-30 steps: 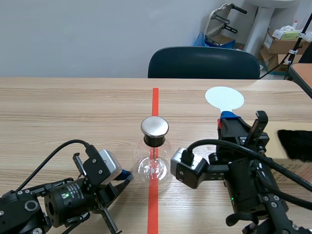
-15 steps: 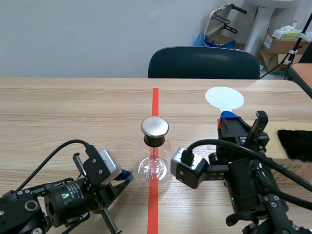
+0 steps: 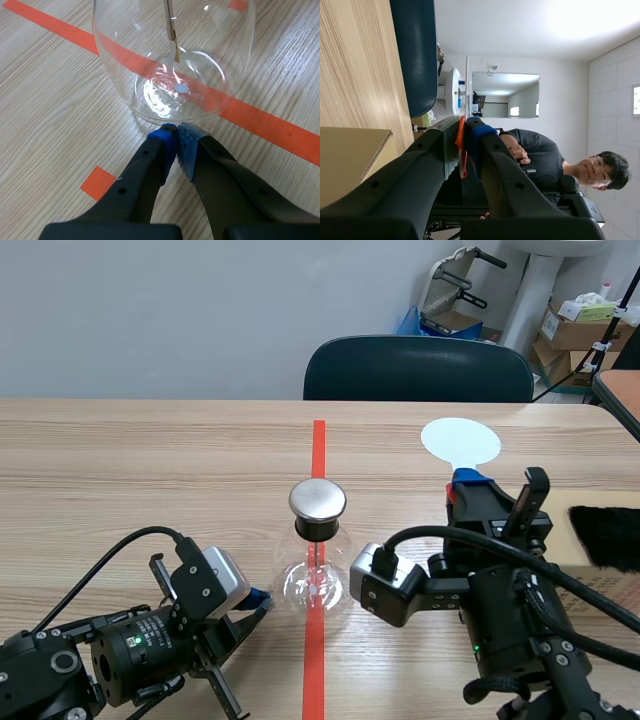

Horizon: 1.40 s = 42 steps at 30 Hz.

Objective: Do the electroscope experiment

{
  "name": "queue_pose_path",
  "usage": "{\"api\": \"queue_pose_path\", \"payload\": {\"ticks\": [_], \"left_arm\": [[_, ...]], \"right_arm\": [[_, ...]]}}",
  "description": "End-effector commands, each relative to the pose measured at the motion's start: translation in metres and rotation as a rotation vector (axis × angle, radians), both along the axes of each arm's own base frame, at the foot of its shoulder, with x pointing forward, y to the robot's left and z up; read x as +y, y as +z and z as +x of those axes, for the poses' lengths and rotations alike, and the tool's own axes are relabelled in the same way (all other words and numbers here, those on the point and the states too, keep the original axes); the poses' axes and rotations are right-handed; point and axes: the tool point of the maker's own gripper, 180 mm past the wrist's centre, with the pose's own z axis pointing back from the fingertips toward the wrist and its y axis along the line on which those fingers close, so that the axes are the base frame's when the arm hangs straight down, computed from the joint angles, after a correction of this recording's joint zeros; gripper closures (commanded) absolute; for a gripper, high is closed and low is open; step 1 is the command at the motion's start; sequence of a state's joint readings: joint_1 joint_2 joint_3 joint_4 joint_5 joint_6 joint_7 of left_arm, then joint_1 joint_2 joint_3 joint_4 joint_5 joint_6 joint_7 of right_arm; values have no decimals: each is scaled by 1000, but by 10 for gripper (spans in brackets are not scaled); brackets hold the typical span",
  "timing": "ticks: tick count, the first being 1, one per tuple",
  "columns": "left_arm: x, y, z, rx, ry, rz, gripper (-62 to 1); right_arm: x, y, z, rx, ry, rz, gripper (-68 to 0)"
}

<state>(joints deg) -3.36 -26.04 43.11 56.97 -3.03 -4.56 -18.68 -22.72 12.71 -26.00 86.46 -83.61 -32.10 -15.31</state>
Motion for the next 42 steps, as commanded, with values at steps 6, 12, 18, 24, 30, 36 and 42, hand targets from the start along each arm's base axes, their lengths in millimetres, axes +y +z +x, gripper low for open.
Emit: {"api": "queue_pose_path", "payload": {"ticks": [6,12,18,24,30,36,42], "left_arm": [[-6,8,3,-21,1,-29,-34],[-6,8,3,-21,1,-30,-34],[-6,8,3,-21,1,-30,-34],[-6,8,3,-21,1,-30,-34],[-6,8,3,-20,1,-29,-34],[-6,8,3,-20,1,-29,-34],[-6,8,3,-20,1,-29,-34]], "right_arm": [[-1,8,4,-28,-7,6,-17],[-1,8,4,-29,-6,6,-17],[15,5,2,-12,81,-7,-17],[52,2,-10,-1,298,-23,-17],[81,-1,-26,8,481,-37,-17],[97,-3,-38,13,594,-46,-17],[102,-3,-43,15,632,-49,-17]]}}
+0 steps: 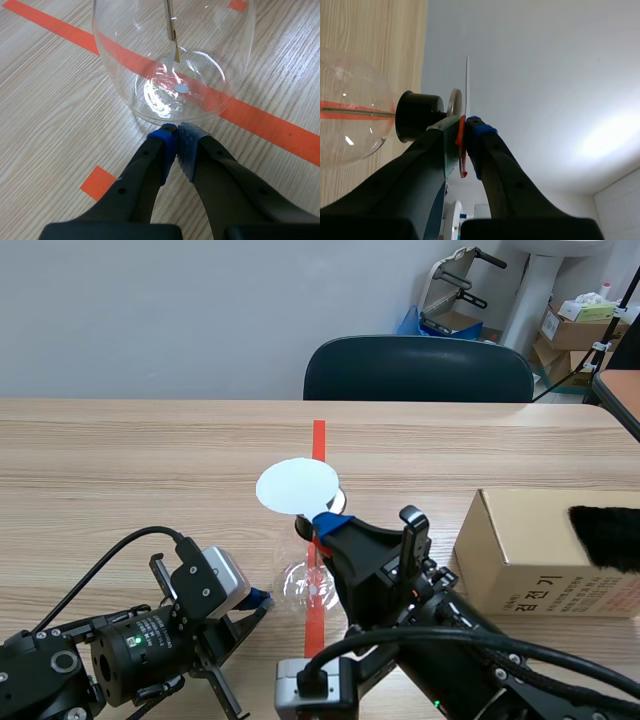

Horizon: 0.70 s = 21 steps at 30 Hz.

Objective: Do the electroscope experiment

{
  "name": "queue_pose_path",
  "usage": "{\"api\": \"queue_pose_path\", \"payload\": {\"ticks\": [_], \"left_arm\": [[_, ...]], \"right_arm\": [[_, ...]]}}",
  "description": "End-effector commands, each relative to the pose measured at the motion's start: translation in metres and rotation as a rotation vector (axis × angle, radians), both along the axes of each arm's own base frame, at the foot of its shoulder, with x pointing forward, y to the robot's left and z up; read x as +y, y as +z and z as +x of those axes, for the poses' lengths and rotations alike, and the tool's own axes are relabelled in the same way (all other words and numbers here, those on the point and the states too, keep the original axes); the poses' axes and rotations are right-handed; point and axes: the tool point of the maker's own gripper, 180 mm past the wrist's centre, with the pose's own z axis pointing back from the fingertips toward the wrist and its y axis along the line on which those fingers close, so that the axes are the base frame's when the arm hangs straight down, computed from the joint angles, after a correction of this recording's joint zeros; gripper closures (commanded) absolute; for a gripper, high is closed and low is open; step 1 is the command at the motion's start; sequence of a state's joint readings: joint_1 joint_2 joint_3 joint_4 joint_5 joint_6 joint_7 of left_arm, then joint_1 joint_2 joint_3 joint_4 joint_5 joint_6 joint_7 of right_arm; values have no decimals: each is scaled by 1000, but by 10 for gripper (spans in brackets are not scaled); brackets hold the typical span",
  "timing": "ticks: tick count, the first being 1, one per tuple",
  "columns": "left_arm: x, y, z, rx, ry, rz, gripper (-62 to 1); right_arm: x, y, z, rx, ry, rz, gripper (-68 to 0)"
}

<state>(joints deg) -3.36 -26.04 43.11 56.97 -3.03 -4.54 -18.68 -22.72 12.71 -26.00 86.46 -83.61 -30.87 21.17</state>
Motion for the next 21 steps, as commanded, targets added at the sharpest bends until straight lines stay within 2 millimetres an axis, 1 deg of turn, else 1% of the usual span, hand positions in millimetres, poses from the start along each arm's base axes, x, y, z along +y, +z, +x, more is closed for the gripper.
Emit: {"api": "queue_pose_path", "payload": {"ticks": [1,9,12,16,21], "left_arm": [[-6,8,3,-20,1,-30,-34],[-6,8,3,-20,1,-30,-34],[-6,8,3,-20,1,-30,-34],[-6,8,3,-20,1,-30,-34],[-6,8,3,-20,1,-29,-34]], "right_arm": [[1,8,5,-35,2,8,-17],[0,8,5,-35,1,8,-17],[-2,8,6,-33,-20,9,-17],[-13,6,11,-23,-99,13,-17],[-38,7,26,-27,-261,22,-17]]}}
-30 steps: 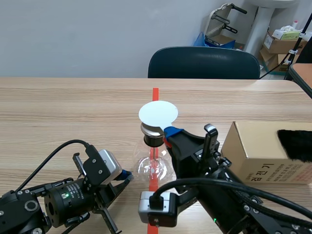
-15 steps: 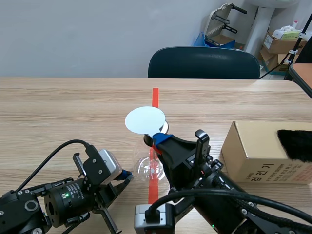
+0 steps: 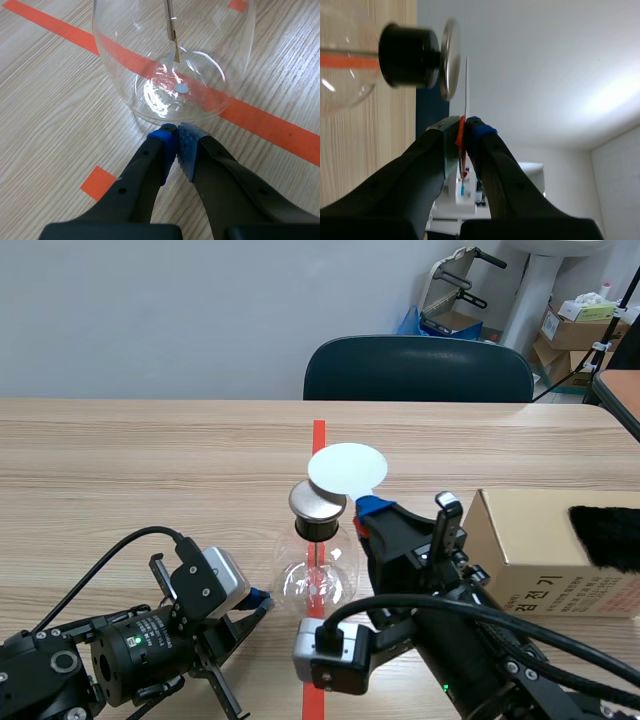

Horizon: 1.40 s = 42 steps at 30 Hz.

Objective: Do the electroscope experiment

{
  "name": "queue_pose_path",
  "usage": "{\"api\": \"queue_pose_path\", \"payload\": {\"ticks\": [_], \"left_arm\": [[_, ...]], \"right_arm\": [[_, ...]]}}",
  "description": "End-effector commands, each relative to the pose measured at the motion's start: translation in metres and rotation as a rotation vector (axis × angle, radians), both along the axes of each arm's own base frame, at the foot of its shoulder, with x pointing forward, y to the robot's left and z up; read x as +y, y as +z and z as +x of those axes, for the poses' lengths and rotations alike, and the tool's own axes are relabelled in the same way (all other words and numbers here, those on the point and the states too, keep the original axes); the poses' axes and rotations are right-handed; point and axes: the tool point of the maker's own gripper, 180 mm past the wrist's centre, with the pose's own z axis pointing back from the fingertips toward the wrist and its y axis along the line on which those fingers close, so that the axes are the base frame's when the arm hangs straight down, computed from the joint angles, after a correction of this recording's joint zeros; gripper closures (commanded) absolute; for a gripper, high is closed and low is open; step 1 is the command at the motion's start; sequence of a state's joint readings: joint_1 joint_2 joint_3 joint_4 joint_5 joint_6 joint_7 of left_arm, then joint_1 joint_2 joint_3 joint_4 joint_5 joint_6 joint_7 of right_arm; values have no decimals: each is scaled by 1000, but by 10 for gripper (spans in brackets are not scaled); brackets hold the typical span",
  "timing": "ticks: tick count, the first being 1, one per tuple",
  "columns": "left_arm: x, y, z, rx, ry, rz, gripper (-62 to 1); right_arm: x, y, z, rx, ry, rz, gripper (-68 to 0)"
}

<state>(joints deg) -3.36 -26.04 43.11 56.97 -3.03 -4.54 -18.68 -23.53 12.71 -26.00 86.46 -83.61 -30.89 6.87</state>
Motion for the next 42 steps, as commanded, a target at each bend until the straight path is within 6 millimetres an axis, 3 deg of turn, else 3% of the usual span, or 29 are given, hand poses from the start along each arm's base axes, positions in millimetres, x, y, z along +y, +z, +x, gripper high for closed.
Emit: {"api": "queue_pose_path", "payload": {"ticks": [1,11,20,27,42], "left_arm": [[-6,8,3,-20,1,-29,-34],[-6,8,3,-20,1,-29,-34],[-6,8,3,-20,1,-29,-34],[-6,8,3,-20,1,-29,-34],[-6,8,3,-20,1,-29,-34]], "right_arm": [[-7,8,6,-30,-47,10,-17],[-67,12,24,-48,-392,26,-17],[-82,13,25,-52,-475,30,-17],[-62,11,23,-46,-365,25,-17],[12,6,-5,-24,76,4,-17]]}}
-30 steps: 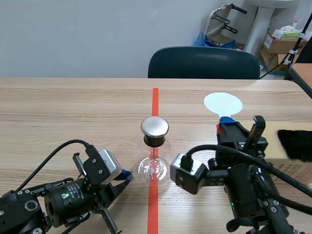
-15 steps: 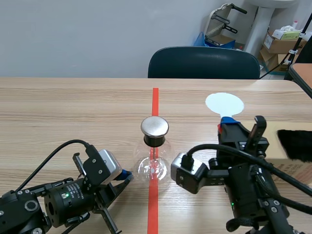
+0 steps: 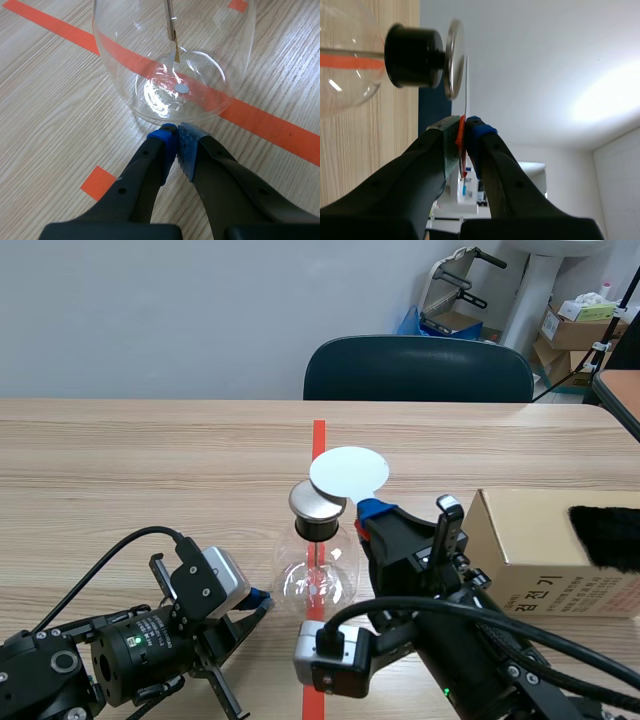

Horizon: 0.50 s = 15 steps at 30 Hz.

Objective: Do the electroscope experiment

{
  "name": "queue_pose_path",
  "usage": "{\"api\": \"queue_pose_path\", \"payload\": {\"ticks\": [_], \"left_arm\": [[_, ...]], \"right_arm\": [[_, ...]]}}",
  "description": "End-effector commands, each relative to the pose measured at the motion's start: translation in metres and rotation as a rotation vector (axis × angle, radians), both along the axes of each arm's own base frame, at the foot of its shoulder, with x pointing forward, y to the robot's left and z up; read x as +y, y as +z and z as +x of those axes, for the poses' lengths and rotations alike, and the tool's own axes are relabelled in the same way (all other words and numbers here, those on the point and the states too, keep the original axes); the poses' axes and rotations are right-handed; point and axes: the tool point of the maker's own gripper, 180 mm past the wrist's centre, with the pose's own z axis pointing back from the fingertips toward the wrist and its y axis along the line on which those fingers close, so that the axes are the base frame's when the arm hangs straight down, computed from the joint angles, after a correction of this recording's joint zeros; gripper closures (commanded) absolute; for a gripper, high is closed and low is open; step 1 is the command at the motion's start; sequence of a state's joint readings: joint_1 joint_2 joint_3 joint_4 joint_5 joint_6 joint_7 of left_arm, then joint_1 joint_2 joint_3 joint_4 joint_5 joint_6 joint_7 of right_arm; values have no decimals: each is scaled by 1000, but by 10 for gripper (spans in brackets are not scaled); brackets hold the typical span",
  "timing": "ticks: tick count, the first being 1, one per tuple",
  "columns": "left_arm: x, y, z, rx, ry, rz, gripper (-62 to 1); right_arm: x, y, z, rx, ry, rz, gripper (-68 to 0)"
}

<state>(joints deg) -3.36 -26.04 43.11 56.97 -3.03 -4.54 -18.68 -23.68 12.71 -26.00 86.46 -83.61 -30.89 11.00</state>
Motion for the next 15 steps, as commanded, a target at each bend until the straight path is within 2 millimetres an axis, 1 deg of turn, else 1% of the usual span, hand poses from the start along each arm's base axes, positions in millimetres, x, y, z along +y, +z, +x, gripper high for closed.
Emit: {"api": "queue_pose_path", "payload": {"ticks": [1,4,8,15], "left_arm": [[-6,8,3,-20,1,-29,-34],[-6,8,3,-20,1,-29,-34],[-6,8,3,-20,1,-29,-34],[-6,8,3,-20,1,-29,-34]], "right_arm": [[4,7,0,-29,29,6,-17],[14,6,-7,-26,97,3,-17],[22,6,-13,-23,153,0,-17],[25,5,-16,-21,174,-1,-17]]}}
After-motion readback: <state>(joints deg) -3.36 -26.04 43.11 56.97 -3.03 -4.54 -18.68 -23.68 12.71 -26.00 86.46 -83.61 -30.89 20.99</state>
